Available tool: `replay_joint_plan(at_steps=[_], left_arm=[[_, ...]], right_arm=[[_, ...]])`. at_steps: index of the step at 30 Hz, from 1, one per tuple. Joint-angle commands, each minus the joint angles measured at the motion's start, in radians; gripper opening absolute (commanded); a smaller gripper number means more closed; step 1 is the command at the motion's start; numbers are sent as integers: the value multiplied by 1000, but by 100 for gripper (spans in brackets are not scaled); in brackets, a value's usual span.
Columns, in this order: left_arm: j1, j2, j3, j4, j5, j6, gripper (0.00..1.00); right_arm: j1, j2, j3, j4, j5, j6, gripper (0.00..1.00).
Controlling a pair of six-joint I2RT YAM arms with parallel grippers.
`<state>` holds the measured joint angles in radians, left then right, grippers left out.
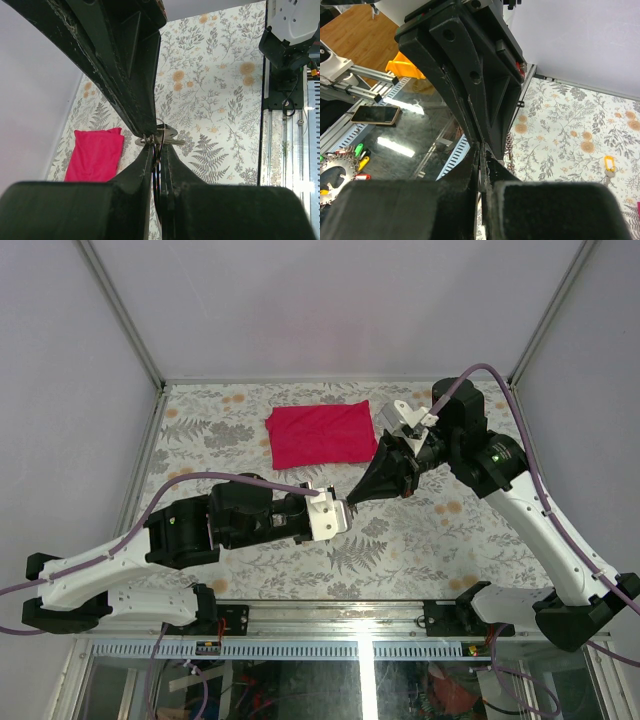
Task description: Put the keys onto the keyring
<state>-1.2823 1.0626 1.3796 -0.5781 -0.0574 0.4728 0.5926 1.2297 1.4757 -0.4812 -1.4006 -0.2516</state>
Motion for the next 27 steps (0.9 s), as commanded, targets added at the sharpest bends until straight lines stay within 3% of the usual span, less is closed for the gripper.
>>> replay_joint_plan(at_steps=[1, 5, 8, 10, 14, 18, 27], left_arm=[[5, -1, 48, 35, -29, 18, 0], [5, 5, 53, 30, -27, 19, 0], [6, 9, 59, 25, -24, 18, 0], [5, 9, 61, 25, -24, 18, 0], [5, 7, 65, 20, -25, 16, 0], [5, 11, 67, 20, -24, 16, 0], [5, 19, 68, 18, -30, 20, 0]], right_arm=[[0, -15, 15, 5, -92, 42, 0], [0, -30, -5, 58, -109, 96, 0], [-1, -51, -45, 190, -135, 220, 0], [-2, -73, -132, 481, -170, 431, 0], [-4, -62, -289, 1365, -223, 1150, 0], [-4, 15, -296, 1864, -242, 1602, 0], [-4, -12, -281, 1834, -242, 1598, 0]])
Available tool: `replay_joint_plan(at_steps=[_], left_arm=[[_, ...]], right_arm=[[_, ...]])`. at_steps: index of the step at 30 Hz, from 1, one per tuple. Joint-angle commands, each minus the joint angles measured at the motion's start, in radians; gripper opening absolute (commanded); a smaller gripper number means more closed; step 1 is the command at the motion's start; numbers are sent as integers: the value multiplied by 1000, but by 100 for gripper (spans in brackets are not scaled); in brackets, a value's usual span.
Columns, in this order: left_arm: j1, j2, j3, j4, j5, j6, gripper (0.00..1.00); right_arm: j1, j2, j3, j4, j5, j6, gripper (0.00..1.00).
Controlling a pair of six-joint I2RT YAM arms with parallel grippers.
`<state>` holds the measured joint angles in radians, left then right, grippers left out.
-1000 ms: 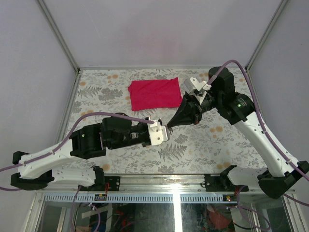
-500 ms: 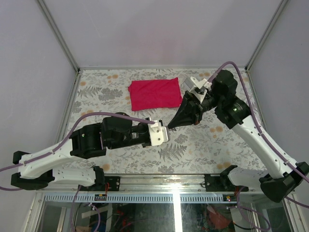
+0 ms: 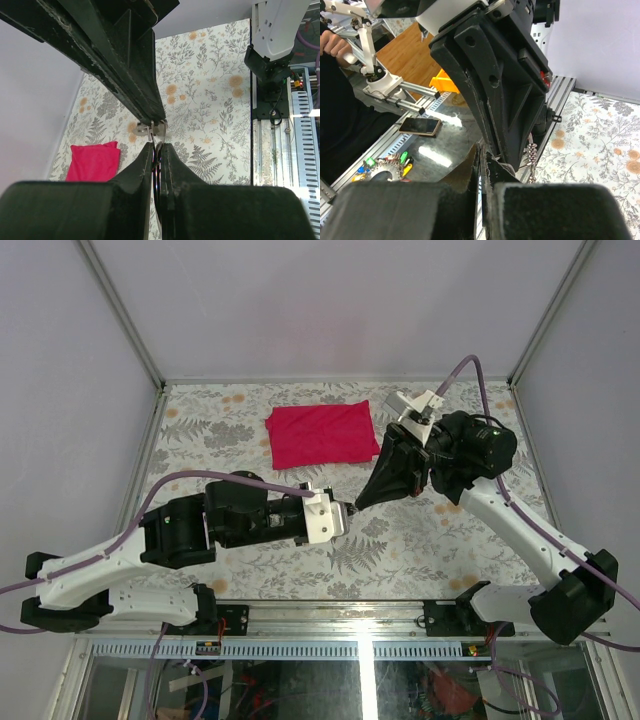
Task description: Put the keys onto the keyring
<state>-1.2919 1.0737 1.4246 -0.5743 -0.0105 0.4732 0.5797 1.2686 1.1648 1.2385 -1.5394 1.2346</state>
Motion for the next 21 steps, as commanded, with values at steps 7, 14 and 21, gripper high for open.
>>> replay_joint_plan(at_steps=[7, 14, 21], left_arm=[[15, 9, 27, 14, -75, 22, 0], [15, 8, 28, 14, -75, 20, 0], [14, 10, 30, 16, -105, 8, 0]], right_arm=[[4, -83, 17, 70, -105, 92, 0], [-17, -93, 9, 92, -103, 93, 0], [-27, -62, -3, 200, -104, 160, 3]])
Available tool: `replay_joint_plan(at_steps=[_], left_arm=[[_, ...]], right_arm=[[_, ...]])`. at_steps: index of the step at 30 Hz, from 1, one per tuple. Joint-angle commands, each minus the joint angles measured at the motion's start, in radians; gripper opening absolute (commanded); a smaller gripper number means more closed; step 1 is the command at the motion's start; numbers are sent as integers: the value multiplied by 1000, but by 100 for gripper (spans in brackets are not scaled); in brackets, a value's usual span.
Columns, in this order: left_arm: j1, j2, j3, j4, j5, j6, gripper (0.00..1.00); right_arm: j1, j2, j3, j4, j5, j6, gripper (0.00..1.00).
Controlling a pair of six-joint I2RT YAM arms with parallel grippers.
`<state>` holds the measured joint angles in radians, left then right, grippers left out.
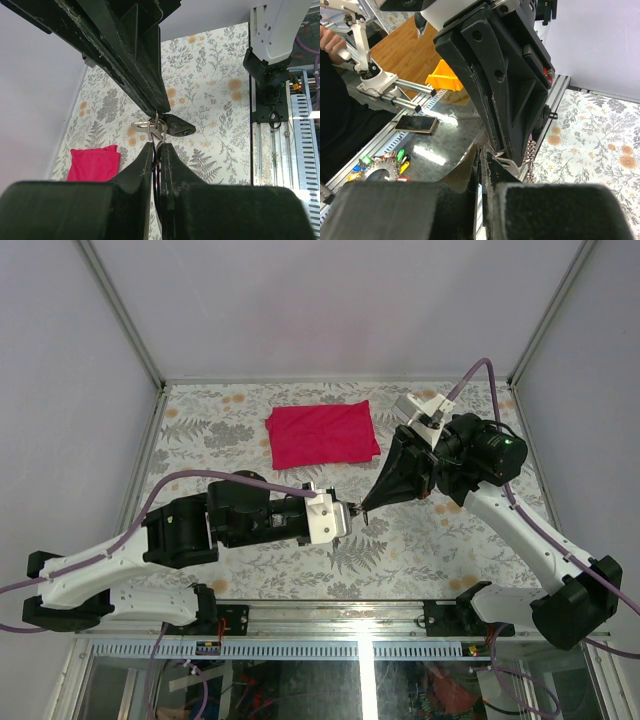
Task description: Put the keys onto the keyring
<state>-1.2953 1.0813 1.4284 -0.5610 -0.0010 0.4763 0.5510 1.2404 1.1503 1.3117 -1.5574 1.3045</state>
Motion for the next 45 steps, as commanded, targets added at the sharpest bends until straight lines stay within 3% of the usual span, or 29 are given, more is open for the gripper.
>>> replay_joint_plan(at_steps=[1, 6, 11, 12, 16, 35, 39, 42, 44, 45], left_arm=[[18, 1, 26, 3, -120, 3, 0], [18, 2, 23, 1, -133, 2, 0], [18, 5, 22, -2, -137, 6, 0], [18, 7, 20, -2, -139, 7, 0], [18, 10, 23, -8, -146, 10, 0], [18, -8, 0, -15, -207, 4, 0], [18, -23, -14, -16, -229, -3, 0], [18, -41, -25, -22, -240, -11, 0], [18, -54, -27, -31, -247, -14, 0], [18, -60, -30, -35, -250, -16, 0]], right_arm=[[1, -33, 7, 128, -86, 91, 7], [-4, -44, -3, 131, -86, 90, 25], [-26, -56, 3, 139, -86, 91, 36], [-31, -57, 7, 145, -86, 91, 43], [-67, -61, 26, 170, -84, 98, 53], [-188, 0, 17, 145, -14, 75, 59], [-231, 19, 31, -3, 35, -17, 59], [-272, 27, 44, -210, 89, -161, 59], [-306, 16, 97, -498, 155, -387, 58], [-313, 2, 156, -880, 215, -623, 60]])
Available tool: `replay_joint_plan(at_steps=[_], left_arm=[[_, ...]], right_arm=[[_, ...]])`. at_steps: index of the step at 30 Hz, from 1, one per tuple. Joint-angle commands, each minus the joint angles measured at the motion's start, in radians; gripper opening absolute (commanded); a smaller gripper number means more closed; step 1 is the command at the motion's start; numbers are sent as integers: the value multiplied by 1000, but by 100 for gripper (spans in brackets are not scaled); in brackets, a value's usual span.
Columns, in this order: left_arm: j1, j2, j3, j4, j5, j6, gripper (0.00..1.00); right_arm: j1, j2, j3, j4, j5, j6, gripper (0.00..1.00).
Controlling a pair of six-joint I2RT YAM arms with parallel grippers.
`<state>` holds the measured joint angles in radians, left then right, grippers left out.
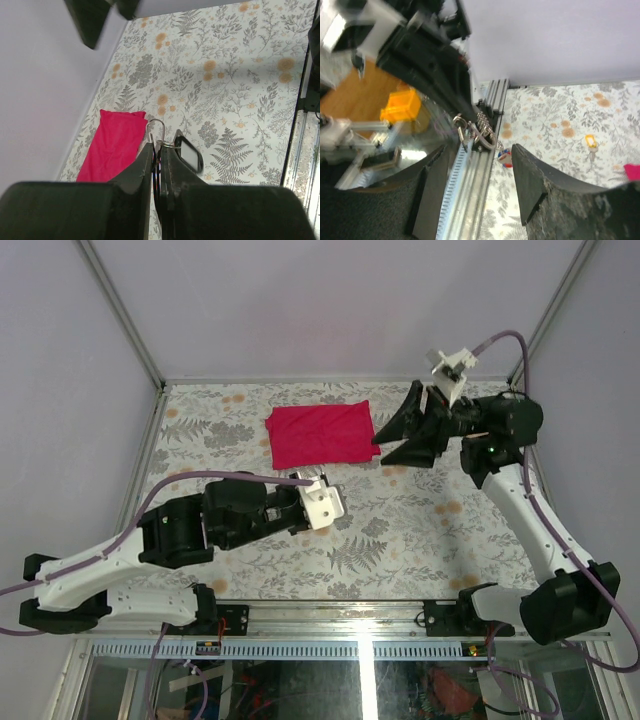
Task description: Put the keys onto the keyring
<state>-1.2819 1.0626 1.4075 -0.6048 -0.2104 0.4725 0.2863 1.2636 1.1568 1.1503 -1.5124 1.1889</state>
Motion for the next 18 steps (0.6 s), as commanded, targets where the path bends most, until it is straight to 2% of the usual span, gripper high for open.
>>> replay_joint_plan(at_steps=[1, 2, 3, 5, 8, 11, 14, 18], left_arm=[[5, -49, -11, 8, -44, -13, 0], [5, -55, -16, 8, -47, -14, 0], [4, -61, -20, 8, -50, -14, 0], [5, -71, -27, 8, -55, -13, 0], [4, -78, -32, 6, -65, -7, 0], [5, -83, -27, 8, -69, -1, 0], [4, -87, -15, 12, -67, 5, 0], [5, -81, 4, 21, -70, 9, 0]], right_arm=[[-48, -27, 252, -1068, 292, -799, 62], [-30, -21, 340, -1324, 452, -1015, 65], [-21, -13, 386, -1406, 538, -1100, 65], [-20, -8, 421, -1441, 635, -1137, 65], [-20, -39, 368, -1393, 734, -1125, 65], [-21, -118, 214, -1266, 748, -1130, 65], [-19, -215, 21, -1076, 680, -1126, 65], [21, -306, -222, -721, 604, -999, 65]])
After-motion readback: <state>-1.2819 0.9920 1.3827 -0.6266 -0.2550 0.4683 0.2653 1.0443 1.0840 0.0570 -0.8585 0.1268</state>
